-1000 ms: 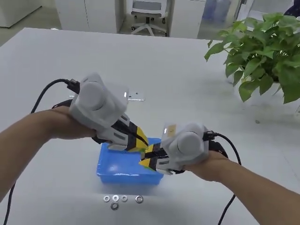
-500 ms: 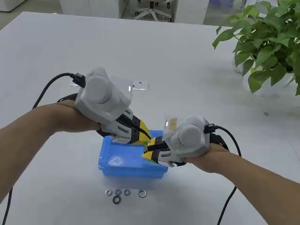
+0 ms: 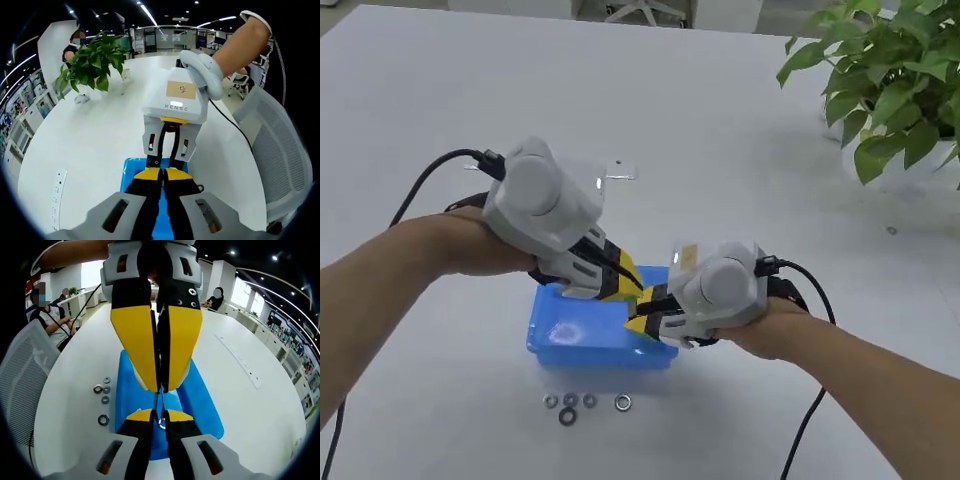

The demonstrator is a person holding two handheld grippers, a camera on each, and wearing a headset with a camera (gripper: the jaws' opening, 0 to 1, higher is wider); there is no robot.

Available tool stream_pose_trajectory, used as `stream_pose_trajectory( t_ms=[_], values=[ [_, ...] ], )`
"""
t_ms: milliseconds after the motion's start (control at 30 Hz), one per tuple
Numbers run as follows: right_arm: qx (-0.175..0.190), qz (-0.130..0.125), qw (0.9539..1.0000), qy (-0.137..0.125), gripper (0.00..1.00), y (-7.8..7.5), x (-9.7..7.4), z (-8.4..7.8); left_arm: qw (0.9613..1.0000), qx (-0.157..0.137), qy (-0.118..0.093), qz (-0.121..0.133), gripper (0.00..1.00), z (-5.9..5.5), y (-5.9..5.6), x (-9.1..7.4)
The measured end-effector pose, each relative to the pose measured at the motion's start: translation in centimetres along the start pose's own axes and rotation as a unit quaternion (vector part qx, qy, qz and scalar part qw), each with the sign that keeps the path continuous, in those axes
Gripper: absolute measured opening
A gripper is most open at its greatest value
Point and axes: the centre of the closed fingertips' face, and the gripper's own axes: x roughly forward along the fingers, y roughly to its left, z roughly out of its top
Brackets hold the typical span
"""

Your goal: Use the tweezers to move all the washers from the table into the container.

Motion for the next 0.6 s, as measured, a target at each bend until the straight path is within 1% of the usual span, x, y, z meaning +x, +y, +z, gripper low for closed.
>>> stream_pose_trajectory(
  t_ms=[233,600],
  values=[
    [-0.001,0.0,1.0,0.001,0.11,0.09,0.0,-0.03,1.0,0.001,0.002,0.0,0.05,-0.05,-0.06,0.01],
    [-0.006,-0.004,1.0,0.0,0.11,0.19,-0.54,0.27,1.0,0.005,0.002,0.0,0.05,0.53,-0.27,-0.29]
  ],
)
